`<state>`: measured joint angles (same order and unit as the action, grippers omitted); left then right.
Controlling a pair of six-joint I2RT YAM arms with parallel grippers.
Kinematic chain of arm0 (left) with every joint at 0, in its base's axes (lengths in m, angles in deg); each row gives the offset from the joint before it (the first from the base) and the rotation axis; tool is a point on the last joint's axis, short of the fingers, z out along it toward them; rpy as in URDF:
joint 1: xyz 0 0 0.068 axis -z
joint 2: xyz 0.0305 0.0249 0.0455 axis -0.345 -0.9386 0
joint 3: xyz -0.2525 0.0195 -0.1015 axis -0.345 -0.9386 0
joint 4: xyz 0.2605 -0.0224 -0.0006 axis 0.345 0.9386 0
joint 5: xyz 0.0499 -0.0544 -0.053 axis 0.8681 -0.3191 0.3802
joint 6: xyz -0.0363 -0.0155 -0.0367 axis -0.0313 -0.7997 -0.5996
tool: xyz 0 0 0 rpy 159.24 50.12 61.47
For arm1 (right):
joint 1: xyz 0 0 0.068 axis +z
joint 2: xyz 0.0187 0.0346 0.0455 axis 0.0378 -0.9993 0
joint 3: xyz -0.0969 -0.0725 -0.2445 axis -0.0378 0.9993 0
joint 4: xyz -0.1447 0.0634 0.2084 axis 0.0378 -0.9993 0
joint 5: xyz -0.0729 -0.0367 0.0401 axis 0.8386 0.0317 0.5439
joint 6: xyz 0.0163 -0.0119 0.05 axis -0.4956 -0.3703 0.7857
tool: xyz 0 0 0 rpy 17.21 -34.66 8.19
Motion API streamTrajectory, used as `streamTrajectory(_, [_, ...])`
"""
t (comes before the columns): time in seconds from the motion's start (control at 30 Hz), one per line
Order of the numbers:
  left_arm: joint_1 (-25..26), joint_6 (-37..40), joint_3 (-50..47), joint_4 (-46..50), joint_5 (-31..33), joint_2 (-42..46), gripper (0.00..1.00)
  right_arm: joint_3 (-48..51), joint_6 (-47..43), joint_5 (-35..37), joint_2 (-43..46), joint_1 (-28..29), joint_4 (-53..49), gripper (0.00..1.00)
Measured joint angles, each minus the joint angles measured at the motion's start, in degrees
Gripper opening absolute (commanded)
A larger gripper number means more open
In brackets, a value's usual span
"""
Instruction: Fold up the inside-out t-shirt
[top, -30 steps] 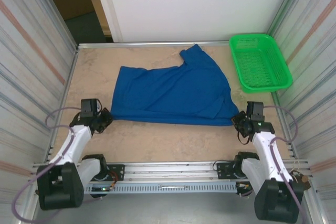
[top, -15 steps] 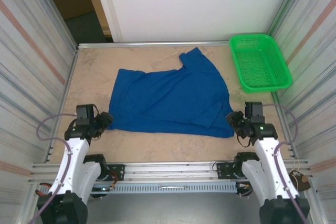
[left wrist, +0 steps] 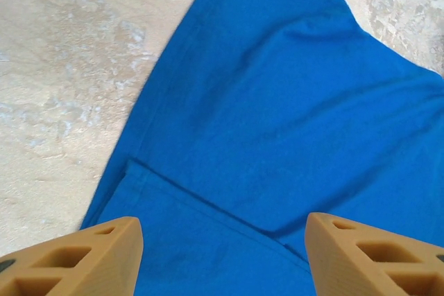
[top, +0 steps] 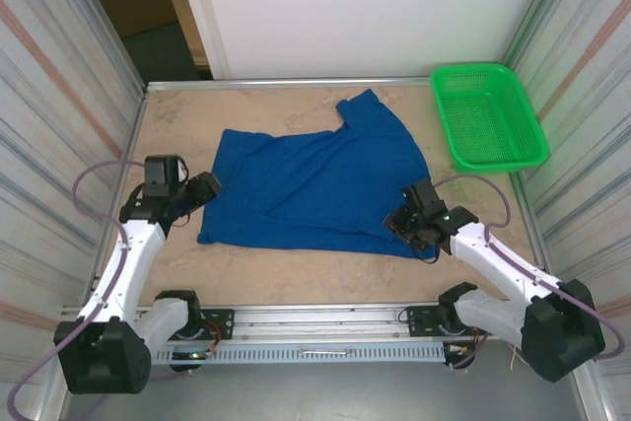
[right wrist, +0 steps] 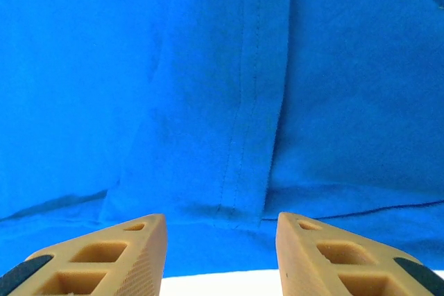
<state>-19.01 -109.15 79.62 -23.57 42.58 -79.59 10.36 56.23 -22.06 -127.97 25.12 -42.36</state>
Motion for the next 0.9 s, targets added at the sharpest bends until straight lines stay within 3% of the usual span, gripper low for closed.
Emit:
streamTrajectory(0.3, [0.1, 0.0, 0.0, -0.8, -0.9, -1.2, 0.64, 1.1, 2.5, 1.6, -6.6, 1.6, 4.3, 0.32])
streamTrajectory(0.4, [0.1, 0.0, 0.0, -1.5, -1.0, -1.2, 0.64, 1.0, 2.6, 1.7, -9.4, 2.1, 5.6, 0.21])
streamTrajectory(0.5, [0.1, -0.1, 0.0, -2.2, -1.1, -1.2, 0.64, 0.7, 2.5, 1.6, -11.5, 2.7, 6.0, 0.00])
streamTrajectory(0.77, [0.1, -0.3, 0.0, -3.4, -2.0, -1.2, 0.64, -5.7, 2.0, 1.7, -12.3, 2.7, 5.5, 0.00])
streamTrajectory(0.9, [0.1, -0.3, 0.0, -3.5, -2.2, -1.2, 0.64, -12.4, 0.8, 1.2, -17.0, 1.4, 6.5, 0.00])
